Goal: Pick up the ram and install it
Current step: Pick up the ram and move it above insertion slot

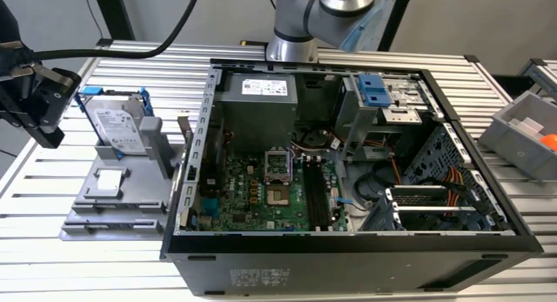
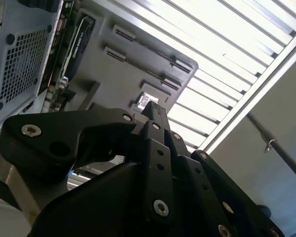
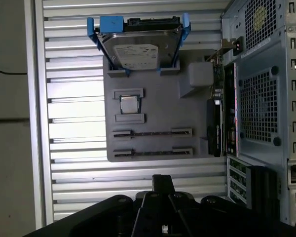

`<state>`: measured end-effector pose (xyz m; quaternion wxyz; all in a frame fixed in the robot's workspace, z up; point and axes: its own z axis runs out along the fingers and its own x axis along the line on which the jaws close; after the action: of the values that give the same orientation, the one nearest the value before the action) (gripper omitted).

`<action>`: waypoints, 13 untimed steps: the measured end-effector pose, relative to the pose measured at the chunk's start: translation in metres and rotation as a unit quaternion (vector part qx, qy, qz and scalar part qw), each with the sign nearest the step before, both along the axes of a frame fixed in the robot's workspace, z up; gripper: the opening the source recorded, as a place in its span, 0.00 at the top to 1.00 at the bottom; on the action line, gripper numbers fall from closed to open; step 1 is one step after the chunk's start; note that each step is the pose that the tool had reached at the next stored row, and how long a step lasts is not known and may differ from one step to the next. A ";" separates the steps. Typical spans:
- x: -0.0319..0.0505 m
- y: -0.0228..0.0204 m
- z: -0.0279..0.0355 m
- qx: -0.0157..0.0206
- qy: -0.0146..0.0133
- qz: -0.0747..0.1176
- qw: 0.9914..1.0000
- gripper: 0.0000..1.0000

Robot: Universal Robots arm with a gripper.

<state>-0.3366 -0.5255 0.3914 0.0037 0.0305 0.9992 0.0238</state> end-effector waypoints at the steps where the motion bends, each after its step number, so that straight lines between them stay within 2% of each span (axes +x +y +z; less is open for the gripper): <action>1: 0.0000 0.0000 0.0000 0.000 0.000 0.000 1.000 1.00; 13: 0.0000 0.0000 -0.0001 0.000 0.000 0.006 1.000 1.00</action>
<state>-0.3366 -0.5255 0.3913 0.0036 0.0245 0.9994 0.0239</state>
